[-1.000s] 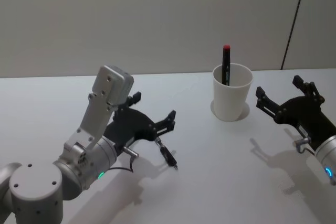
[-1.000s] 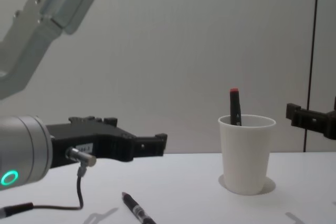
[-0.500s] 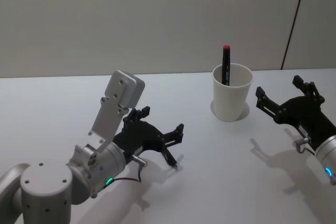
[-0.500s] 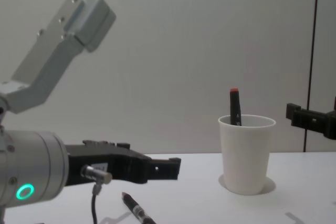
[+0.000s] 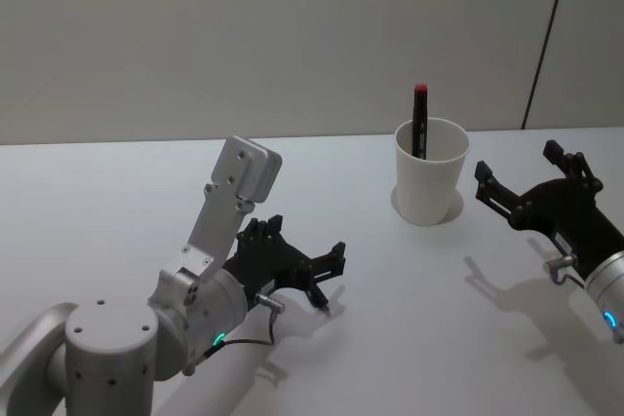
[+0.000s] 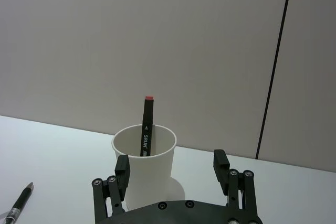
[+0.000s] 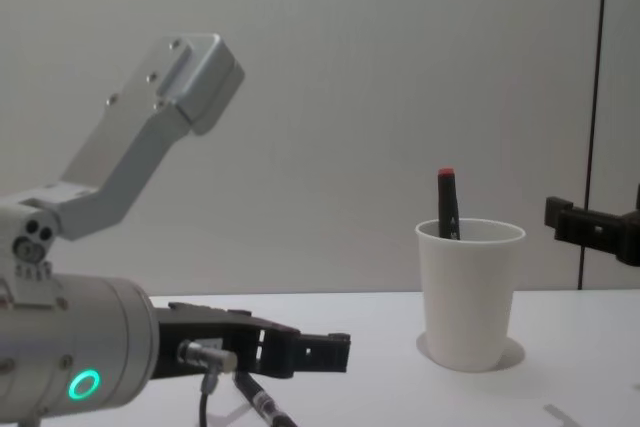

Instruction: Place the pen into the pen holder.

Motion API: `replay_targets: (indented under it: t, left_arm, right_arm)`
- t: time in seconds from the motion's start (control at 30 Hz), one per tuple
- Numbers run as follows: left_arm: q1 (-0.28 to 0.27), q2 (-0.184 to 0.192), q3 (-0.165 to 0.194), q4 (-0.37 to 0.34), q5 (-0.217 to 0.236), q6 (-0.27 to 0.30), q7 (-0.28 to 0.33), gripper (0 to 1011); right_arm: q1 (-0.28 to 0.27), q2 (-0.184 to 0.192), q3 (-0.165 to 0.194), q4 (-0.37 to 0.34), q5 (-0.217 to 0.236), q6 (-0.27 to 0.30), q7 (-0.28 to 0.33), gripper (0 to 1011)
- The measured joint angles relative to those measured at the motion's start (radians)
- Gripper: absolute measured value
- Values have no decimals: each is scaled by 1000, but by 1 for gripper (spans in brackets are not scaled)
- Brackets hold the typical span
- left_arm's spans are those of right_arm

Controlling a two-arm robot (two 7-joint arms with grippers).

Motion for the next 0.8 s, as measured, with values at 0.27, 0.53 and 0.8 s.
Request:
replay_targets:
  t: [0.27, 0.53, 0.8]
  left_arm:
    - [-11, -31, 3, 20, -3, 38, 49, 1001]
    - [-23, -64, 6, 44, 0, 74, 109, 1001]
    - [-33, -99, 11, 71, 7, 105, 165, 1001]
  right_arm:
    - [0, 0, 0, 0, 0, 0, 0, 1002]
    - [0, 0, 0, 0, 0, 0, 0, 1002]
    - [0, 0, 0, 0, 0, 0, 0, 1002]
